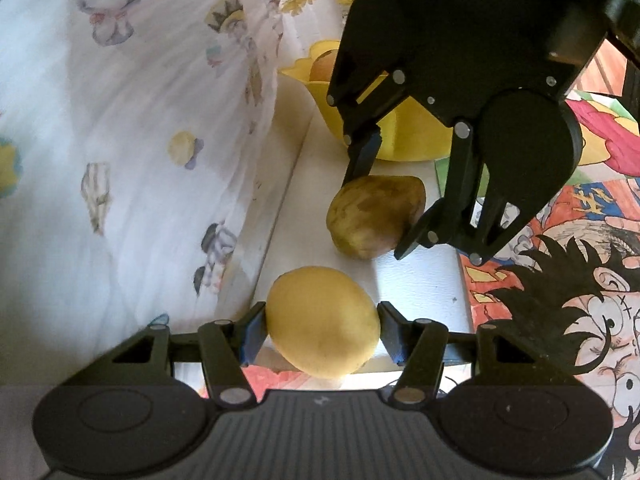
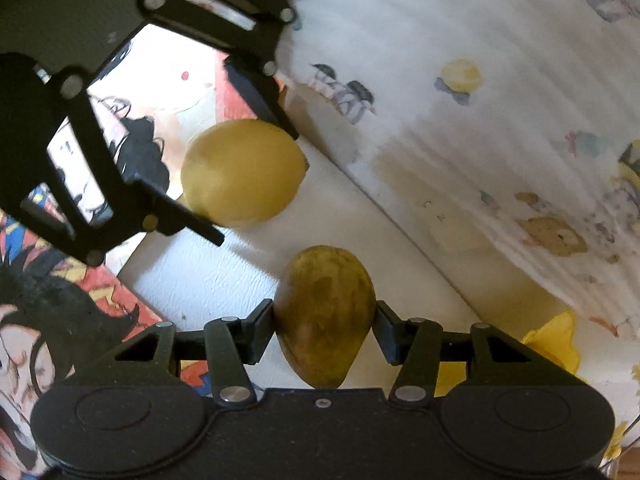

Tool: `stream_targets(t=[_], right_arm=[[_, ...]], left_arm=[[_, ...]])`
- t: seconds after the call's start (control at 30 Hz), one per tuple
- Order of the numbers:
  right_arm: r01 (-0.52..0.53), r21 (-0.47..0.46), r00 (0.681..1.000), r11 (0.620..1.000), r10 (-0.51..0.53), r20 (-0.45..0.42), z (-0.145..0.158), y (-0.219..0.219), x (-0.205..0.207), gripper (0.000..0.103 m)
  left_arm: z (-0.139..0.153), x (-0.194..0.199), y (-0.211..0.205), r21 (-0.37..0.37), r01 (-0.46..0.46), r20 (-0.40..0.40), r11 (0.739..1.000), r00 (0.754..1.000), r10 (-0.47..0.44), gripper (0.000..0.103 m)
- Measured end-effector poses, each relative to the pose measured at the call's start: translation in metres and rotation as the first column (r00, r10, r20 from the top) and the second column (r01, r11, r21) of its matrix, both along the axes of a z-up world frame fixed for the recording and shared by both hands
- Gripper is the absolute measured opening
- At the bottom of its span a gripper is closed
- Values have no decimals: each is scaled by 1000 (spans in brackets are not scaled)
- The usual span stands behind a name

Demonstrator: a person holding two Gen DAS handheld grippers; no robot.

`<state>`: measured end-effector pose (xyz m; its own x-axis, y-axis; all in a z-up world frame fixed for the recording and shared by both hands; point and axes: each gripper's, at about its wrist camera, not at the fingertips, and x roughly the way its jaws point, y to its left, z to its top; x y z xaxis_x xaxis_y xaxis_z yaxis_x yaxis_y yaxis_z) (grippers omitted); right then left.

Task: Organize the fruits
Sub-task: 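Carry both lemons over the metal tray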

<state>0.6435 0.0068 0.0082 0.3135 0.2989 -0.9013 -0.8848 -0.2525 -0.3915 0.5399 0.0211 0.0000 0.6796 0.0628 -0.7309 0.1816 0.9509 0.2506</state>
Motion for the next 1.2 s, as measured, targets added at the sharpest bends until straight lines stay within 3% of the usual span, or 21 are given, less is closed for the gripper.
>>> stream_targets(t=[0.07,0.17,0.23,0.37,0.67,0.83,1.0,1.2], right_arm=[[28,24,1000,999,-28,1,3,-6,-3,54],[80,58,997,995,-80,-11,8,-16,-3,53],[144,74,989,987,-142,-38,12,-17,-3,53],[261,100,964,960,-253,-86,19,-20,-3,53],[454,195,882,869,-409,-233,34,-56,-36,53],[565,282,820,775,-492,-291,54,-86,-70,53],[658,346,753,669,-565,-338,81,-116,-106,53],[764,425,640,486,-658,-397,113,-159,-148,53]], left_arm=[[2,0,0,-6,-21,-3,1000,1000,21,62],[5,-1,3,-72,-73,-20,995,997,71,62],[8,-4,13,-155,-119,-39,981,993,114,62],[11,-13,32,-298,-221,-74,929,975,209,62],[9,-47,45,-385,-283,-79,878,958,275,62],[15,-70,48,-428,-315,-86,847,947,308,62],[27,-86,39,-431,-301,-67,851,951,302,62],[57,-105,22,-439,-221,-21,871,972,236,62]])
